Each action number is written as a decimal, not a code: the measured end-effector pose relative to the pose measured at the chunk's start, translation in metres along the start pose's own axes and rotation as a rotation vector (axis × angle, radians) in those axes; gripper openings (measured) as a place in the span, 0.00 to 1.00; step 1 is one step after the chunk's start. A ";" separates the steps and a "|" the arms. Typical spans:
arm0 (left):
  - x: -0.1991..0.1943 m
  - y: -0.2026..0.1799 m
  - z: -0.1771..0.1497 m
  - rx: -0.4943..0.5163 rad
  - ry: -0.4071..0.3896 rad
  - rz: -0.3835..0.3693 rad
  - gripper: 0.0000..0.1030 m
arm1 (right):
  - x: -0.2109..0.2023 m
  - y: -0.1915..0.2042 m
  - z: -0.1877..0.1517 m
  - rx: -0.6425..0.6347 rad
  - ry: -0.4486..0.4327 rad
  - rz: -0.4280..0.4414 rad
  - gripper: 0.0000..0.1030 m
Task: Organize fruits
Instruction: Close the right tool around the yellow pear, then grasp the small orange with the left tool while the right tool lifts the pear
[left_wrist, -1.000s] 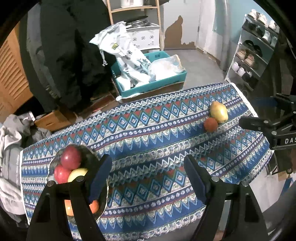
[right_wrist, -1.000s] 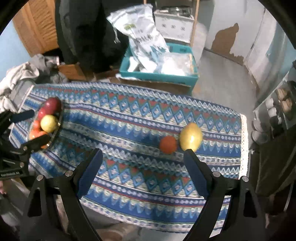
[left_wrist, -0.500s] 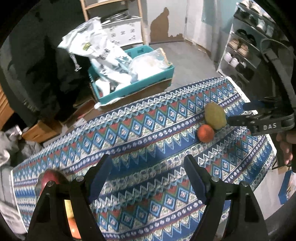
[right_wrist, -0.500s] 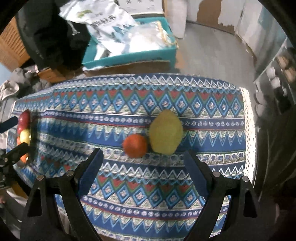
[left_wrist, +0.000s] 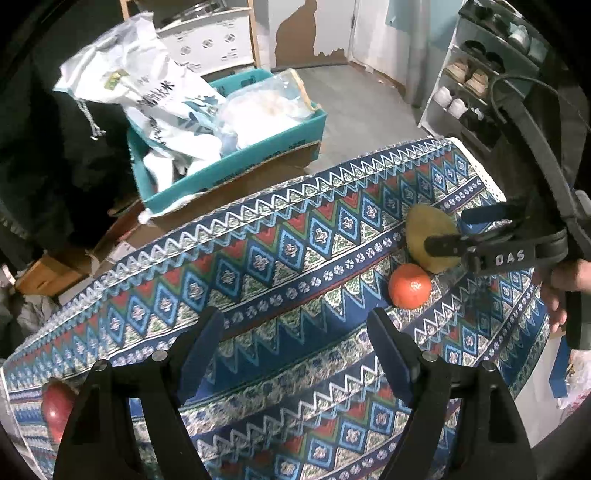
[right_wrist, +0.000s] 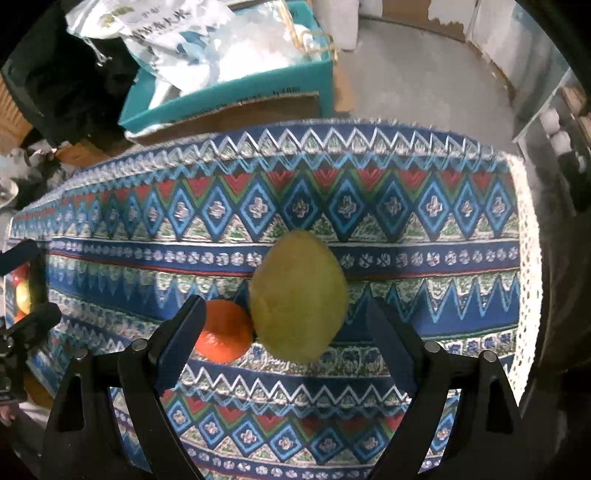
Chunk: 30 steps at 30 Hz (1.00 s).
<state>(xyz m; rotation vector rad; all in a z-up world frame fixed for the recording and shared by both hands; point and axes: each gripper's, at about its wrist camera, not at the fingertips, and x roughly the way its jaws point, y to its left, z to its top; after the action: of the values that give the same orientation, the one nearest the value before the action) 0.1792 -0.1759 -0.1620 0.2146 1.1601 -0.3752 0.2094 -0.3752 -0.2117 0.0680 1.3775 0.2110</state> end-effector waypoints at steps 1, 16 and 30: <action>0.005 -0.001 0.001 -0.003 0.006 -0.006 0.79 | 0.003 -0.001 0.000 0.000 0.004 0.001 0.85; 0.040 -0.013 0.011 -0.024 0.062 -0.044 0.79 | 0.035 -0.014 0.004 0.034 0.041 0.070 0.65; 0.059 -0.064 0.013 -0.012 0.104 -0.127 0.79 | -0.010 -0.056 -0.027 0.111 -0.021 0.033 0.65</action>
<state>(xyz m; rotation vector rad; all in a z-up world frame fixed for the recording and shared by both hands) 0.1858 -0.2501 -0.2098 0.1515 1.2819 -0.4730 0.1869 -0.4336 -0.2170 0.1851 1.3669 0.1608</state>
